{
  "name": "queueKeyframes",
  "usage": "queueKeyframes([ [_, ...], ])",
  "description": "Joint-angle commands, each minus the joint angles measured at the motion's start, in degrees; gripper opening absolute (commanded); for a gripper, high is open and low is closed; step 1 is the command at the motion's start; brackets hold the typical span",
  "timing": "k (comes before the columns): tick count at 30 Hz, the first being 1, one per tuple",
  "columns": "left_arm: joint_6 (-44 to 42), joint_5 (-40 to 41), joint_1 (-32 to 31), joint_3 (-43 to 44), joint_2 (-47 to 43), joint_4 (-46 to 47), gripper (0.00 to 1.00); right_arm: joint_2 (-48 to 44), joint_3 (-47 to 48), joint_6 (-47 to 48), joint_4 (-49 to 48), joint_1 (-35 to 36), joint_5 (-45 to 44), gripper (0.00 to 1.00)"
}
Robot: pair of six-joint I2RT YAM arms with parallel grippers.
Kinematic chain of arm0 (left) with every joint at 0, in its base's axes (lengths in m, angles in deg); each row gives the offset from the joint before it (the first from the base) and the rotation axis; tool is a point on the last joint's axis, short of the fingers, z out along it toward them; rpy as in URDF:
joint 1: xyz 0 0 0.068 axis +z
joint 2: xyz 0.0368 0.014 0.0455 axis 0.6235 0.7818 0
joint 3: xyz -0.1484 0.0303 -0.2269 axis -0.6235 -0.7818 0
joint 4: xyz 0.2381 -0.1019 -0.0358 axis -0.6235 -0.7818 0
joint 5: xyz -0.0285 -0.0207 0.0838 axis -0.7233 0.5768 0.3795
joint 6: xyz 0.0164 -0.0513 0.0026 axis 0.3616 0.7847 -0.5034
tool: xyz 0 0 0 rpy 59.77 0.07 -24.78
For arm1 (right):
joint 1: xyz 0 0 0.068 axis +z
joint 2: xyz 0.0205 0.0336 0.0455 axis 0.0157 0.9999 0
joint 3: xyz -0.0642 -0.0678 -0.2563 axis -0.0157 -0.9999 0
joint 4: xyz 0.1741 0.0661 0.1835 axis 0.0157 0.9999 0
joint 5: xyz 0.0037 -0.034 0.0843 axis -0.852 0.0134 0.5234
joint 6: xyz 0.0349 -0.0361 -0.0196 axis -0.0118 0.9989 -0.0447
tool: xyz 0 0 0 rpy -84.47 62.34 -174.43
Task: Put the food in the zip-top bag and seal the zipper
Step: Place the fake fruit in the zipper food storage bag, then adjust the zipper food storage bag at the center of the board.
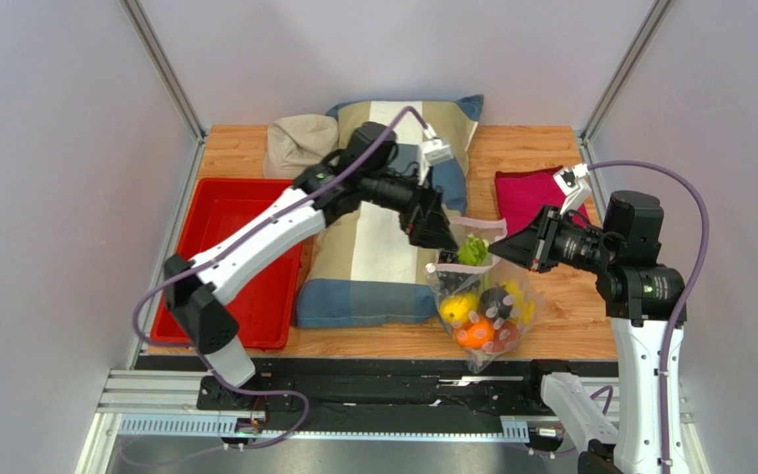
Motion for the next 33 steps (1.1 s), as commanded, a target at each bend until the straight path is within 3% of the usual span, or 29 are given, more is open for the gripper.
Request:
queueKeyframes([
  [1,-17.5,-6.1,4.1,-2.5,-14.0,-1.0,0.98,-2.6,5.0,1.9,-2.9,0.2,6.0,0.0],
  [2,-28.6,-5.7,4.2,-2.5,-15.7,-4.0,0.97,-2.8,5.5,2.4,-2.1,0.2,6.8,0.0],
  [5,-46.0,-5.0,4.1,-5.3,-22.5,-12.7,0.97,-3.5,7.1,4.0,-0.3,0.2,9.0,0.0],
  [7,-52.8,-3.2,4.1,-8.8,-27.3,-14.8,0.97,-3.8,7.4,4.7,0.3,0.2,12.2,0.0],
  [8,-61.3,-2.9,4.0,-9.6,-28.3,-15.9,0.97,-4.1,7.3,4.7,0.2,0.2,13.4,0.0],
  [12,-78.4,1.7,-0.1,-10.7,-31.1,-21.2,0.95,-3.9,6.3,4.2,-0.6,0.3,19.1,0.0],
  [17,-96.5,5.9,-7.0,-9.0,-29.4,-27.8,0.85,-2.6,5.7,2.7,-1.7,1.4,24.7,0.0],
  [24,-100.2,8.9,-15.6,-7.6,-23.9,-32.0,0.58,-1.5,3.4,3.3,-0.7,12.7,21.4,0.0],
  [26,-101.7,9.2,-17.2,-7.0,-23.4,-35.8,0.43,-1.2,2.8,3.2,-2.0,15.8,20.0,0.0],
  [27,-102.1,9.4,-17.8,-7.0,-23.4,-37.0,0.29,-0.9,2.4,2.8,-2.6,16.3,19.6,0.0],
  [33,-99.3,8.3,-23.5,-9.8,-27.3,-39.3,0.0,4.2,2.1,-0.6,-10.6,21.6,19.2,0.0],
])
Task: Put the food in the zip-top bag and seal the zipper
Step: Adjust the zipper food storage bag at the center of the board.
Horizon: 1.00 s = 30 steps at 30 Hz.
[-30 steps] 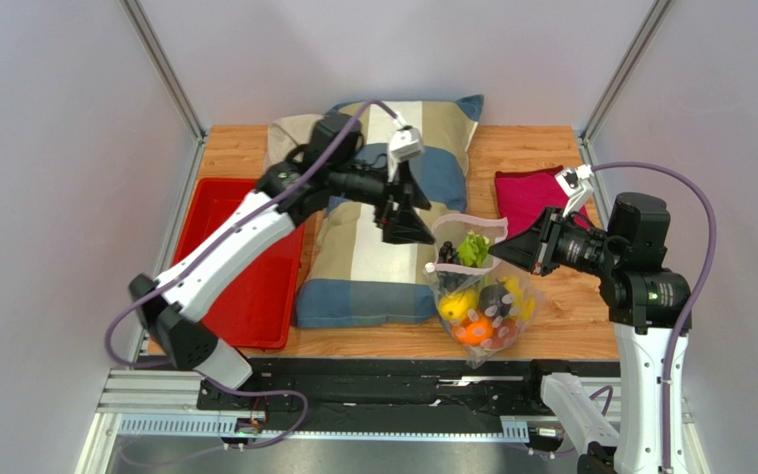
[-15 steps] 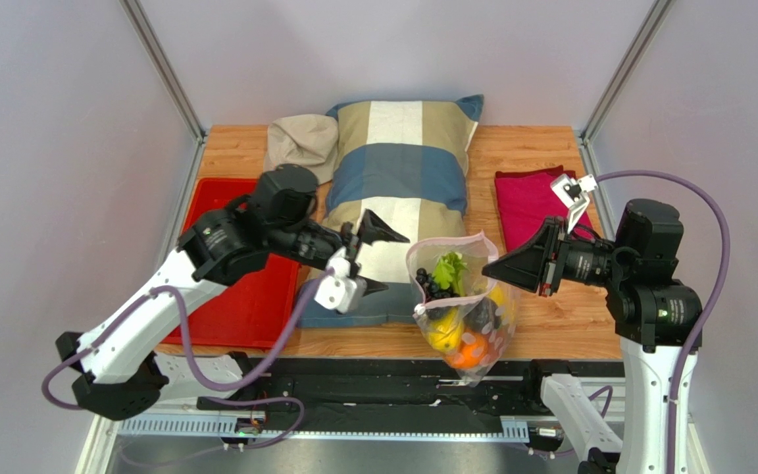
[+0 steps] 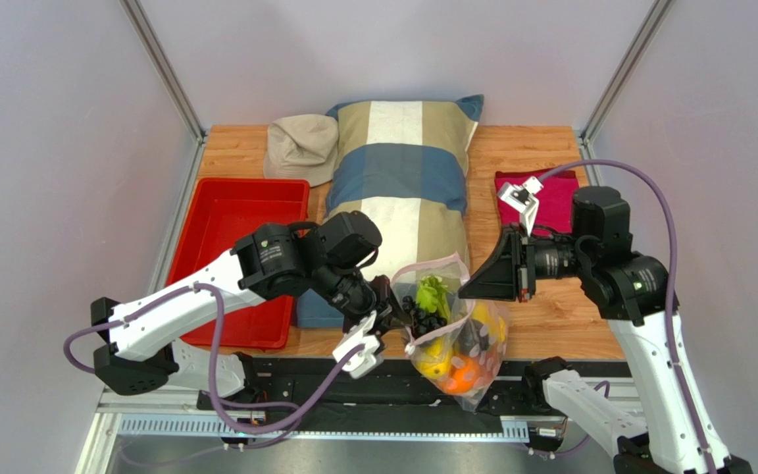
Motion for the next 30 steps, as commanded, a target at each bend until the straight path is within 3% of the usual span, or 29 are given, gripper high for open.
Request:
queueKeyframes([
  [1,1.6,-3.2,-3.8,-0.3,-4.2,-3.3,0.0,3.8,0.5,-2.9,-11.2,4.3,-0.3,0.0],
  [9,22.2,-5.3,-5.9,5.4,-2.1,-0.1,0.0,12.9,-0.8,-9.6,-27.3,15.8,-5.0,0.0],
  [11,30.9,-4.6,-5.9,6.0,-1.3,2.9,0.0,15.4,0.9,-9.6,-30.4,18.4,-6.0,0.06],
  [14,41.9,-3.1,-5.4,5.7,-0.4,7.6,0.0,20.7,5.3,-7.9,-30.8,18.9,-6.7,0.28],
  [15,44.7,-3.0,-4.8,4.8,0.0,9.3,0.0,22.1,7.3,-6.6,-29.5,18.6,-6.8,0.45],
  [18,57.1,-3.4,-1.3,2.2,-0.1,17.3,0.0,25.1,13.1,-1.8,-22.6,16.4,-8.0,0.73],
  [19,61.7,-3.5,0.5,1.6,-0.1,19.0,0.0,25.2,13.9,-1.1,-19.5,15.4,-8.4,0.77],
  [26,73.9,-0.7,5.7,-3.1,0.2,31.8,0.0,16.7,10.3,4.5,-9.7,-4.0,-4.5,0.8],
  [30,77.8,1.7,8.3,-2.9,1.7,33.5,0.0,6.5,7.0,17.6,0.9,-6.9,-6.6,0.73],
])
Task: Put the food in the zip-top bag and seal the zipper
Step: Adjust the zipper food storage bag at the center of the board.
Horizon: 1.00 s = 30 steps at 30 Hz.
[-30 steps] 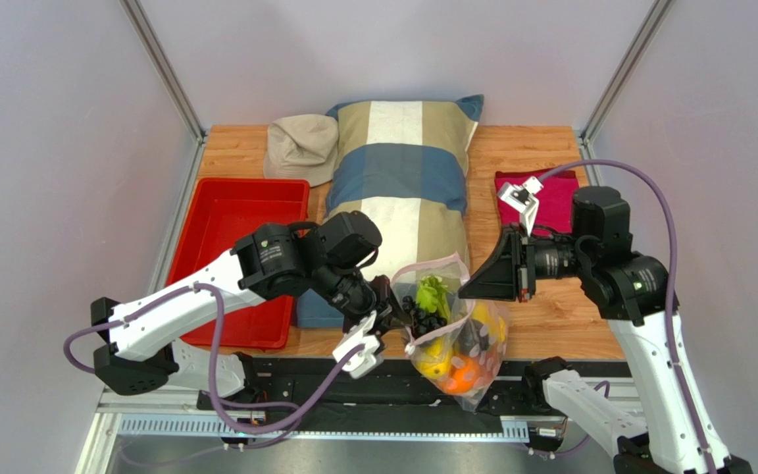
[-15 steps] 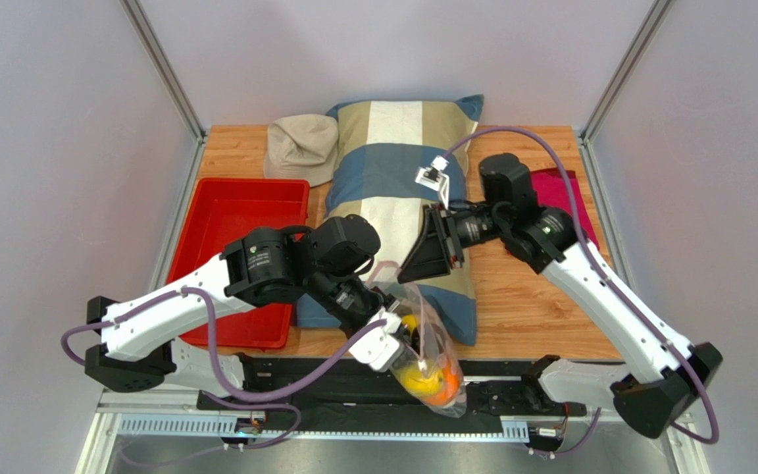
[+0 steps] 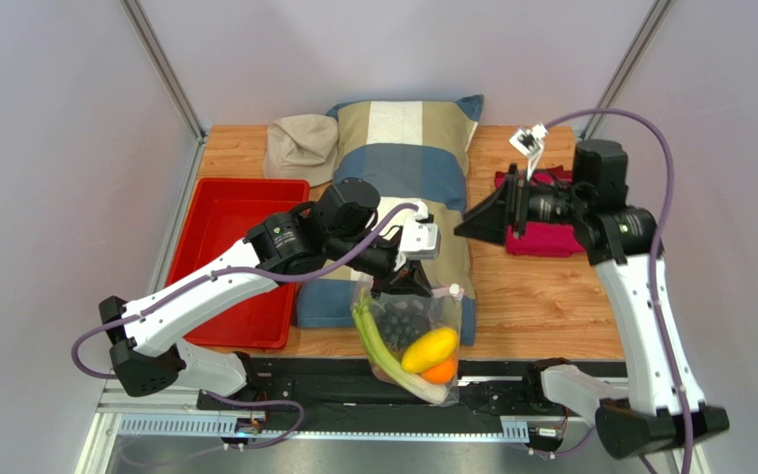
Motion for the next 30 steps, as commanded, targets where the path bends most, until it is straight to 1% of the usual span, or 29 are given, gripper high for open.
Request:
queueKeyframes([
  [1,9.6,2.5,2.5,0.8,0.7,9.0,0.0,-10.8,-2.4,14.8,13.9,-1.0,0.2,0.72],
  [4,9.8,3.9,2.7,-0.4,0.4,11.3,0.0,-15.8,-5.7,17.5,16.8,-1.0,-1.0,0.69],
  [5,9.7,4.0,2.7,-1.6,-0.1,11.7,0.0,-16.6,-6.4,20.5,17.8,-1.0,-0.8,0.68],
  [7,9.3,3.8,2.8,-2.6,-0.5,12.9,0.0,-18.7,-7.4,23.0,19.7,-1.0,-1.1,0.66],
  [11,8.2,1.8,2.8,-4.9,-2.2,15.6,0.0,-20.3,-10.4,28.1,20.3,-0.9,-1.9,0.62],
  [12,6.8,1.1,2.9,-5.0,-2.5,15.8,0.0,-20.4,-10.9,30.2,20.0,-1.0,-2.2,0.61],
  [15,5.9,0.3,2.8,-6.4,-3.2,17.0,0.0,-19.4,-12.4,33.6,19.4,-0.9,-2.3,0.58],
  [17,5.3,-0.1,2.8,-6.6,-3.3,16.5,0.0,-18.6,-12.5,34.2,19.0,-0.9,-1.0,0.57],
  [20,4.7,-0.7,2.8,-7.0,-3.3,16.4,0.0,-18.8,-14.2,33.4,15.7,-1.0,0.2,0.54],
  [21,4.5,-0.9,2.8,-7.1,-3.3,16.4,0.0,-19.4,-14.9,32.5,12.9,-1.0,0.6,0.52],
  [24,4.6,-0.8,2.7,-7.0,-2.6,16.4,0.0,-20.4,-17.2,29.9,8.2,-0.6,1.4,0.5],
  [28,4.4,-1.8,2.7,-6.9,-1.8,16.1,0.0,-20.9,-18.7,28.7,5.2,3.0,0.6,0.49],
  [30,4.2,-1.8,2.7,-6.8,-1.4,16.0,0.0,-20.6,-19.2,28.7,4.4,4.7,-0.1,0.44],
])
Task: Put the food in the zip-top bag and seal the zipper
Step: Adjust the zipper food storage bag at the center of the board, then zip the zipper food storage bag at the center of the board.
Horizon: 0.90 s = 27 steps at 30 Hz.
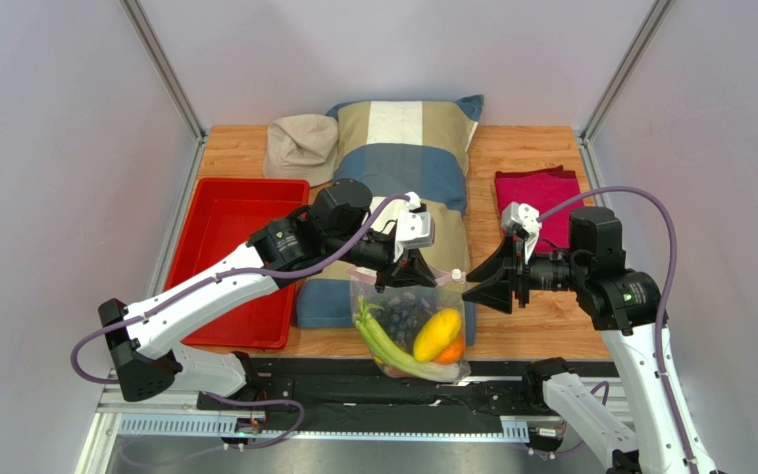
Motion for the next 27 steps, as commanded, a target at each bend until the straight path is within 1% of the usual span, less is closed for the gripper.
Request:
queueKeyframes([
  [1,-1.6,-1.7,-0.1,0.6,0.4,3.3,0.0,-0.3,-0.7,-0.7,-6.6,3.4,0.3,0.41],
  [2,-1.7,-1.5,-0.1,0.8,0.6,3.1,0.0,-0.2,-0.8,-0.9,-6.8,3.6,0.2,0.33],
  [4,-1.8,-1.2,-0.1,1.1,0.5,2.7,0.0,-0.2,-0.9,-0.9,-6.8,4.0,-0.1,0.21],
  [5,-2.2,-1.1,-0.1,1.0,0.4,2.6,0.0,-0.4,-1.3,-0.8,-6.7,4.1,-0.4,0.09],
  [6,-2.4,-1.0,-0.1,0.7,0.2,2.5,0.0,-0.5,-1.5,-0.8,-6.6,4.1,-0.7,0.03],
  [7,-2.5,-0.6,-0.1,0.1,-0.4,2.6,0.0,-1.2,-1.7,-0.7,-6.6,4.1,-0.9,0.0],
  [10,-3.2,-0.5,-0.1,-0.8,-1.2,2.3,0.01,-2.1,-2.4,-0.7,-7.3,4.1,-1.9,0.0],
  [12,-3.4,0.3,-0.1,-0.8,-1.5,1.5,0.04,-2.7,-2.5,-0.9,-8.0,4.1,-2.5,0.0],
  [13,-3.7,0.3,-0.1,-0.7,-1.7,1.0,0.09,-2.8,-2.5,-1.0,-8.1,4.1,-2.6,0.0],
  [15,-4.5,0.6,-0.1,-0.8,-1.8,0.2,0.09,-3.1,-2.5,-1.3,-8.5,4.0,-2.7,0.0],
  [17,-4.8,1.0,-0.2,-0.7,-2.1,0.0,0.26,-3.3,-2.5,-1.4,-8.8,4.2,-2.7,0.0],
  [18,-5.2,1.6,-0.1,-0.3,-2.1,-1.2,0.32,-3.4,-2.6,-1.4,-8.9,4.1,-2.8,0.0],
  [19,-5.8,1.9,-0.1,0.8,-2.4,-2.1,0.41,-3.5,-2.5,-1.1,-8.8,4.1,-2.9,0.0],
  [21,-7.6,2.2,-0.1,1.6,-3.1,-2.6,0.51,-4.0,-2.4,-0.5,-8.5,4.2,-3.0,0.0],
  [22,-8.1,2.2,-0.1,1.9,-4.0,-1.9,0.58,-4.0,-2.4,0.0,-8.5,4.2,-2.9,0.0],
  [24,-9.1,1.6,-0.1,2.2,-4.5,0.6,0.63,-4.1,-2.4,0.4,-8.2,4.2,-2.7,0.0],
  [27,-9.8,0.4,-0.2,5.9,-1.2,-0.3,0.64,-4.1,-2.4,1.5,-8.0,4.2,-2.7,0.0],
])
